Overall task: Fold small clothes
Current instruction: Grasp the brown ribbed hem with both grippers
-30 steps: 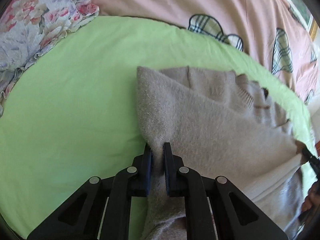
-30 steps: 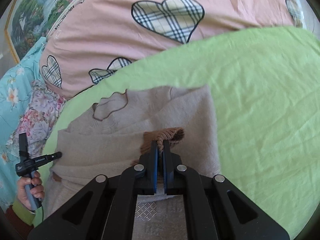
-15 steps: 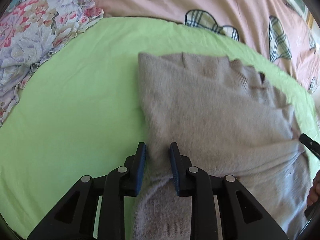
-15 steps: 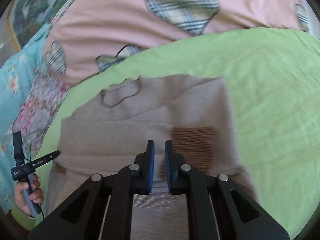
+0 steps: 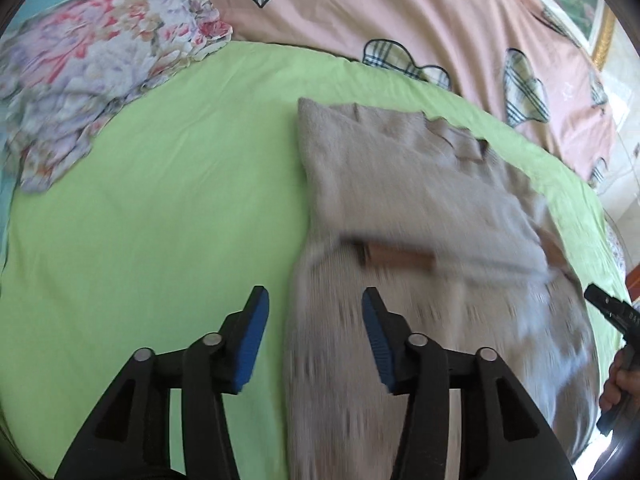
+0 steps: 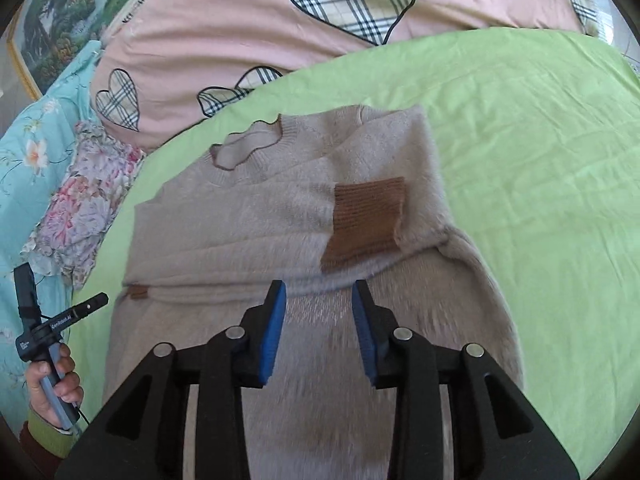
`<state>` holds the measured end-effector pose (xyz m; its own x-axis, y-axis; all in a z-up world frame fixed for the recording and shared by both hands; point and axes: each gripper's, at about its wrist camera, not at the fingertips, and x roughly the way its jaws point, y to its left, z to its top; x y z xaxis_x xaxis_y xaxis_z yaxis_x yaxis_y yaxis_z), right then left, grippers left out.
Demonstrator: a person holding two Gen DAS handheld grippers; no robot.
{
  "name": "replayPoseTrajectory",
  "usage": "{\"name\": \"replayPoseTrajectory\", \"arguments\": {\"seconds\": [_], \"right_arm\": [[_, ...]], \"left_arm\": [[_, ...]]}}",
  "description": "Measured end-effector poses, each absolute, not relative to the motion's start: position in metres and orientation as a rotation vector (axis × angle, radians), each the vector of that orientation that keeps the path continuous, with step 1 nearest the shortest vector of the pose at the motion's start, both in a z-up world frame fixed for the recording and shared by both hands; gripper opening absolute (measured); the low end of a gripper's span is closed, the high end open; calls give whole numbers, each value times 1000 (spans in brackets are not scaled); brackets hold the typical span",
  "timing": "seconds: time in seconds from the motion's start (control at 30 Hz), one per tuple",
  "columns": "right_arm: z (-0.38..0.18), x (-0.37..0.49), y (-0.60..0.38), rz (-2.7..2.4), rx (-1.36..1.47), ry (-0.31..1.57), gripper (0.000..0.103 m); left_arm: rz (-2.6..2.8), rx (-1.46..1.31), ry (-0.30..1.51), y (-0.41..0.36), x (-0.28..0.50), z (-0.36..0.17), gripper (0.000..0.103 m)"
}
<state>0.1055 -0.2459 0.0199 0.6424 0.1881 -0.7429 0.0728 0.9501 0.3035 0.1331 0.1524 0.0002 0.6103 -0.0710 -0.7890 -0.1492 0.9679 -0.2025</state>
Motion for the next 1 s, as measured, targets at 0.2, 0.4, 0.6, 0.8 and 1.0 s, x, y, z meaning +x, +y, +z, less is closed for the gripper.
{"name": "replayPoseTrajectory", "arguments": {"seconds": [0.2, 0.4, 0.6, 0.8, 1.0], "right_arm": [[25, 52, -246, 84, 324, 869, 38], [25, 19, -245, 94, 333, 875, 45], [24, -7, -243, 96, 354, 874, 46], [26, -32, -245, 94, 367, 865, 47], [28, -57, -256, 130, 398, 855, 47]], "left_arm": [[-20, -316, 959, 153, 61, -12, 56], [-32, -329, 999, 147, 10, -24, 56], [-66, -350, 1043, 143, -14, -33, 60], [-214, -458, 1050, 136, -36, -42, 59], [-374, -497, 1023, 124, -58, -51, 56]]}}
